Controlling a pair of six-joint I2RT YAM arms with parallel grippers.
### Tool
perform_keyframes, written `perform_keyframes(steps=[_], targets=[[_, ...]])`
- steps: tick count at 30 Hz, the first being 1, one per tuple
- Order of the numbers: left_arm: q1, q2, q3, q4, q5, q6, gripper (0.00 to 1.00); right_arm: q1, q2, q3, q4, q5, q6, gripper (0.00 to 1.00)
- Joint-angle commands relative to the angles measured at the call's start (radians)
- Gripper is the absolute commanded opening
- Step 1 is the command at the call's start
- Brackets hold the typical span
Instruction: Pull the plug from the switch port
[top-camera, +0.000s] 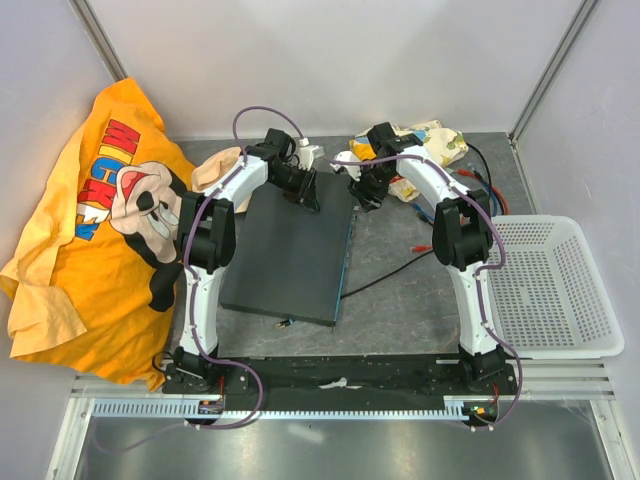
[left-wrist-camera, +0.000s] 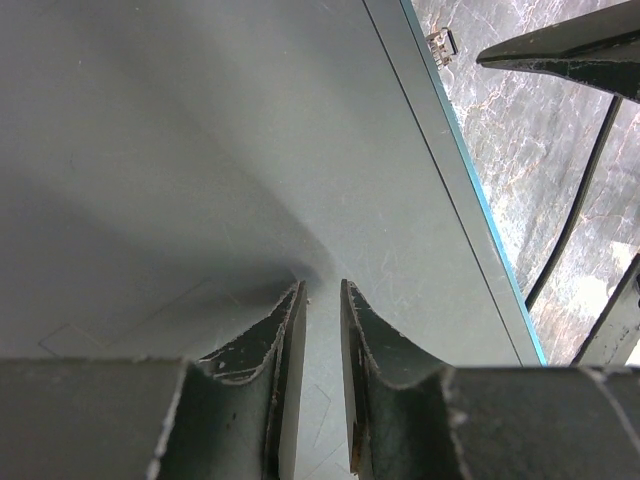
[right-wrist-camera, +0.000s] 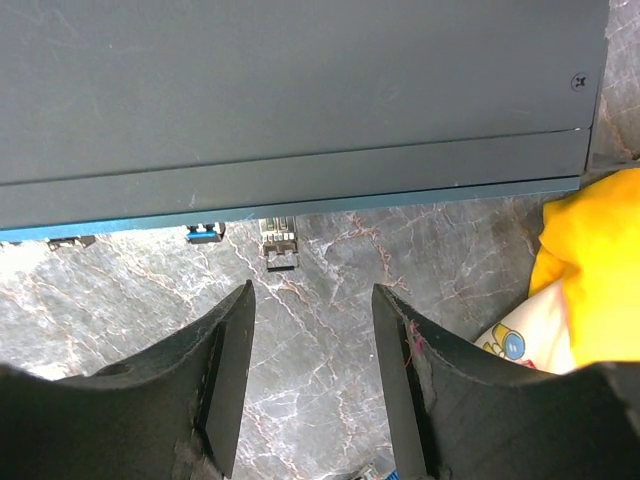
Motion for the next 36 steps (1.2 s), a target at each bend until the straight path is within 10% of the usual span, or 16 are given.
perform_keyframes(steps=[1, 24, 30, 36], targets=[[0.008, -0.03, -0.013, 0.01, -0.022, 0.027, 0.28, 0.008, -0.031, 0.061, 0.003, -0.016, 0.043, 0.58], [0.008, -0.023, -0.015, 0.02, -0.022, 0.018, 0.28, 0.015, 0.017, -0.037, 0.089, 0.096, 0.149, 0.57], [0.013, -0.022, -0.023, 0.018, -0.02, 0.021, 0.28, -0.001, -0.075, -0.056, 0.043, -0.052, 0.099, 0.27], [0.013, -0.02, -0.018, 0.021, -0.017, 0.018, 0.28, 0.0, -0.029, -0.024, 0.031, -0.092, 0.158, 0.17]])
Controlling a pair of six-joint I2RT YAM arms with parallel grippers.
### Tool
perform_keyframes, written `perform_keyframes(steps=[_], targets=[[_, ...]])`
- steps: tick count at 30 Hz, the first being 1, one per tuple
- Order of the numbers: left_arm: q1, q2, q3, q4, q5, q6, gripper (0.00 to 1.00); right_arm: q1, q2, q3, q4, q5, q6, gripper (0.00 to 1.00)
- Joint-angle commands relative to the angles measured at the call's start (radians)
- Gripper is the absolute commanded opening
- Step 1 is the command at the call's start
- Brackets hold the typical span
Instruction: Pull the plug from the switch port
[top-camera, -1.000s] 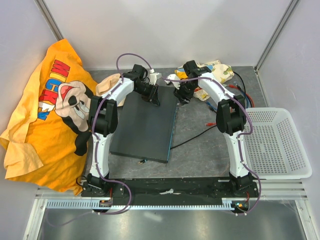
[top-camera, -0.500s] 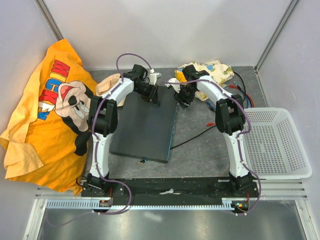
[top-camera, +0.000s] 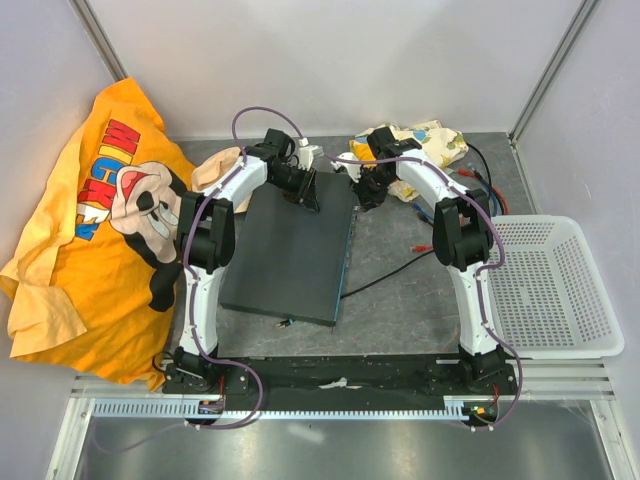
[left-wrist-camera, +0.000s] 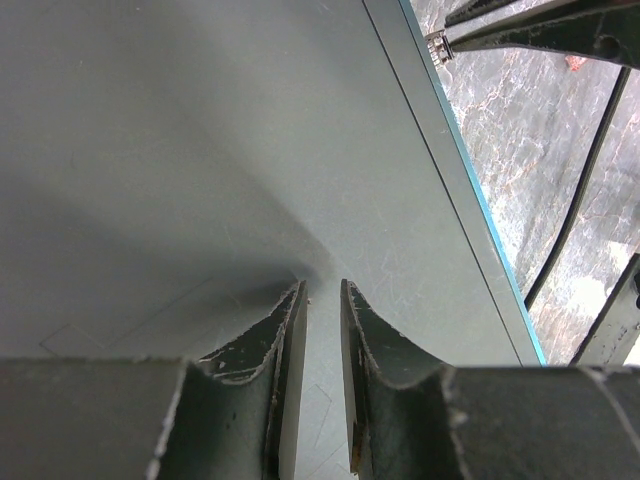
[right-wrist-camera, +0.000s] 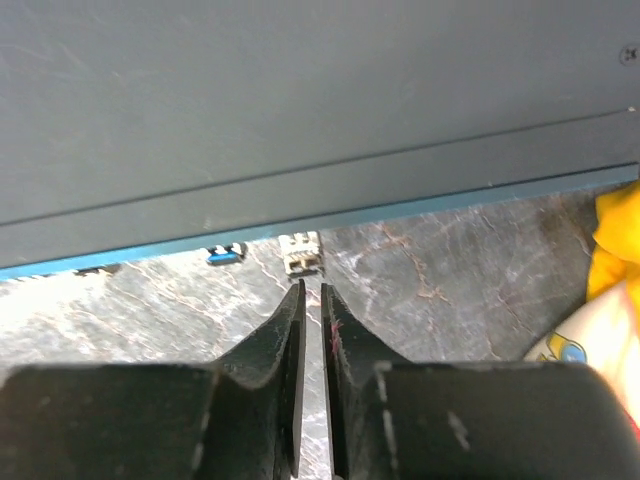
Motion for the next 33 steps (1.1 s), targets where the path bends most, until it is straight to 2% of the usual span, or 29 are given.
perform_keyframes(steps=[1, 12, 17, 23, 33], targets=[[0.009, -0.022, -0.013, 0.012, -0.026, 0.02, 0.28, -0.001, -0.018, 0.043, -0.021, -0.068, 0.035, 0.17], [0.013, -0.019, -0.013, 0.01, -0.024, 0.02, 0.28, -0.001, -0.032, 0.057, -0.03, -0.089, 0.035, 0.15], [0.015, -0.016, -0.01, 0.01, -0.018, 0.017, 0.28, 0.002, -0.029, 0.065, -0.032, -0.096, 0.029, 0.31], [0.015, -0.016, -0.01, 0.012, -0.021, 0.016, 0.28, 0.007, 0.005, 0.086, -0.03, -0.096, 0.043, 0.4], [0.015, -0.015, -0.01, 0.013, -0.023, 0.016, 0.28, 0.019, 0.048, 0.092, -0.026, -0.066, -0.003, 0.41]])
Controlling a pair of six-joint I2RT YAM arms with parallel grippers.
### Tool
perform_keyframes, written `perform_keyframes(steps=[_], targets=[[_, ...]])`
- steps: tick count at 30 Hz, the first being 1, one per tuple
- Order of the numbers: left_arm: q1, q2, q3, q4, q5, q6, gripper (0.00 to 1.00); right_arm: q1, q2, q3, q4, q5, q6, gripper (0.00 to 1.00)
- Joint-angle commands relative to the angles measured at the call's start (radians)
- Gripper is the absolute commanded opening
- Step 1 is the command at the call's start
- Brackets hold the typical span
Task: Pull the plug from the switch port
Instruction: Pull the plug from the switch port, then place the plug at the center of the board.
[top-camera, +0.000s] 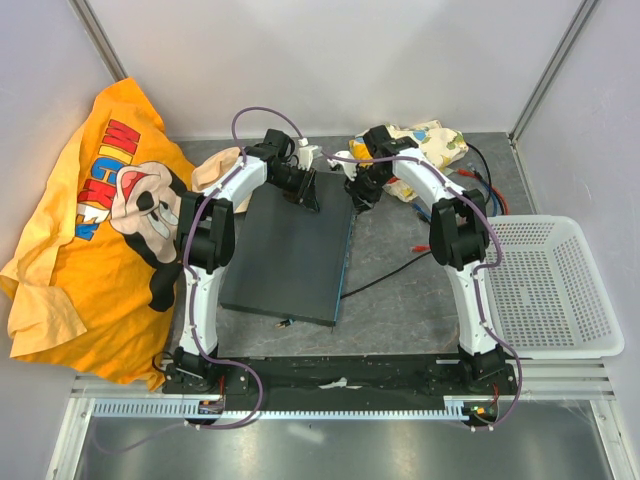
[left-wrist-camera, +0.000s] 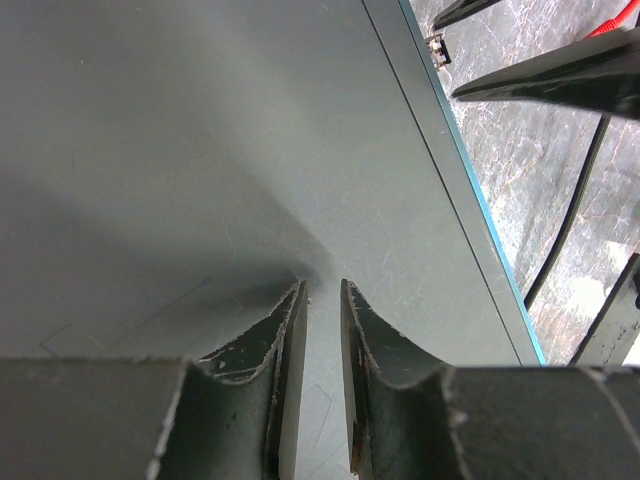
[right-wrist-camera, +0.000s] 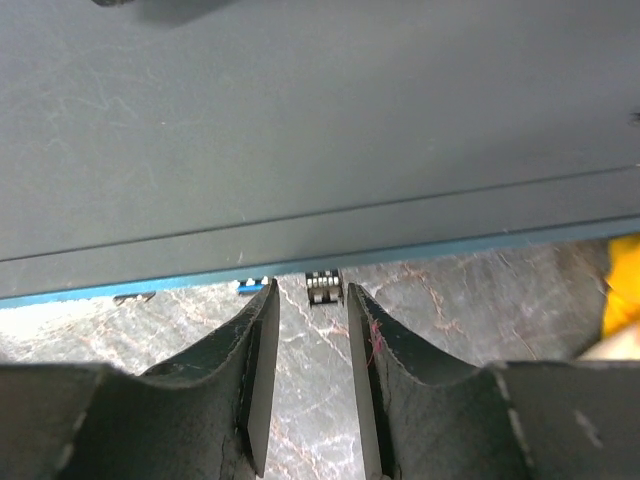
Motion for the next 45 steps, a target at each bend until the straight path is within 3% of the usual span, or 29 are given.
perform_keyframes(steps=[1, 4, 10, 16, 32, 38, 42, 43, 45], targets=[[0.013, -0.015, -0.009, 0.011, -0.025, 0.016, 0.28, 0.008, 0.029, 0.033, -0.001, -0.006, -0.038, 0.41], [0.013, -0.015, -0.009, 0.011, -0.026, 0.016, 0.28, 0.009, 0.04, 0.034, -0.004, 0.003, -0.05, 0.4], [0.013, -0.013, -0.011, 0.011, -0.028, 0.016, 0.28, 0.008, 0.046, 0.031, -0.007, -0.009, -0.055, 0.27], [0.013, -0.011, -0.011, 0.011, -0.028, 0.016, 0.28, -0.003, 0.017, -0.004, -0.013, -0.035, -0.113, 0.0], [0.012, -0.002, -0.008, 0.021, -0.013, 0.013, 0.28, -0.115, -0.172, -0.273, -0.005, 0.094, -0.335, 0.0], [0.012, -0.002, -0.018, 0.044, 0.004, -0.001, 0.28, -0.127, -0.179, -0.222, 0.027, 0.031, -0.172, 0.0], [0.013, -0.008, -0.022, 0.044, 0.003, -0.001, 0.28, -0.13, -0.228, -0.263, 0.195, 0.079, 0.17, 0.0], [0.013, -0.008, -0.022, 0.043, 0.003, -0.001, 0.28, -0.133, -0.247, -0.288, 0.235, 0.102, 0.321, 0.0], [0.013, -0.007, -0.02, 0.046, 0.004, -0.002, 0.28, -0.153, -0.305, -0.378, 0.345, 0.155, 0.443, 0.0]])
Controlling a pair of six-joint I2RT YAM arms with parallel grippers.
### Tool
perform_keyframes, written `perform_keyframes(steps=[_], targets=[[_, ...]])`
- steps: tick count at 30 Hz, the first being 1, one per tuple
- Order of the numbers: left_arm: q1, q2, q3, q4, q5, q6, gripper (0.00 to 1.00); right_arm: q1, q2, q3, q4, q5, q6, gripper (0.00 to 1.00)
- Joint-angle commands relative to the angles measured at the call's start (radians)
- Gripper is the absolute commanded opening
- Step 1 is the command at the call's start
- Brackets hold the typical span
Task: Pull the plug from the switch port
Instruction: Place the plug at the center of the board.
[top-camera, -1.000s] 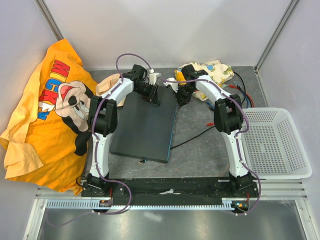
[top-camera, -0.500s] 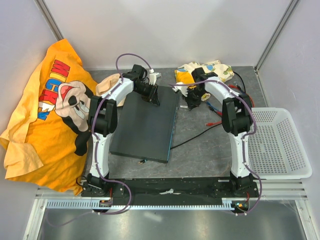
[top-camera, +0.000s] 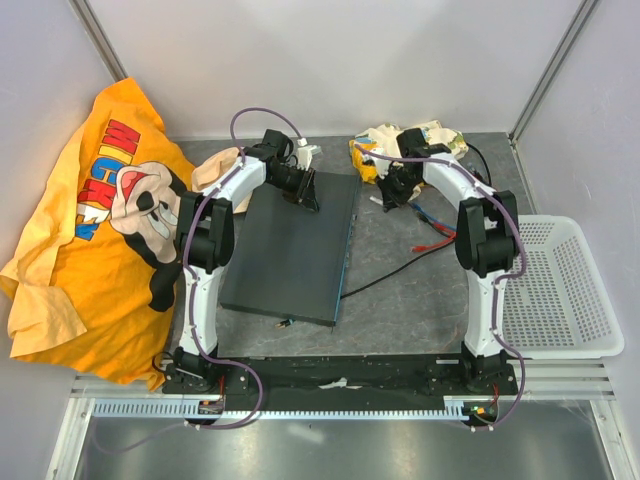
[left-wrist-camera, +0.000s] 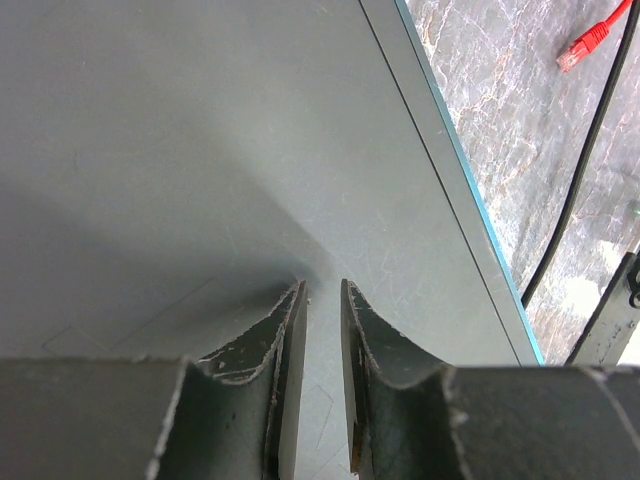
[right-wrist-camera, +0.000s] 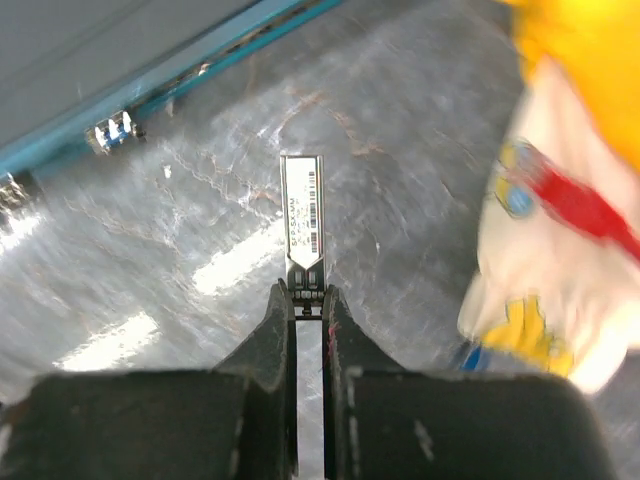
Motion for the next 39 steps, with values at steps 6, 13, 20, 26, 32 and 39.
perform_keyframes(steps=[6, 13, 20, 26, 32, 39], targets=[[0.008, -0.007, -0.016, 0.042, -0.01, -0.007, 0.28, -0.083, -0.2, -0.185, 0.309, 0.348, 0.577, 0.0], [0.013, -0.007, -0.021, 0.054, -0.013, -0.014, 0.28, -0.131, -0.152, -0.22, 0.286, 0.478, 0.629, 0.0], [0.014, -0.021, -0.032, 0.054, -0.021, -0.016, 0.28, -0.172, -0.106, -0.269, 0.281, 0.49, 0.644, 0.0], [0.014, -0.019, -0.036, 0.059, -0.019, -0.022, 0.28, -0.171, -0.086, -0.286, 0.274, 0.539, 0.709, 0.13], [0.014, -0.018, -0.038, 0.062, -0.018, -0.022, 0.28, -0.171, -0.13, -0.24, 0.26, 0.403, 0.678, 0.59], [0.014, -0.008, -0.028, 0.063, -0.006, -0.022, 0.29, -0.03, -0.206, -0.141, 0.248, 0.182, 0.628, 0.65]])
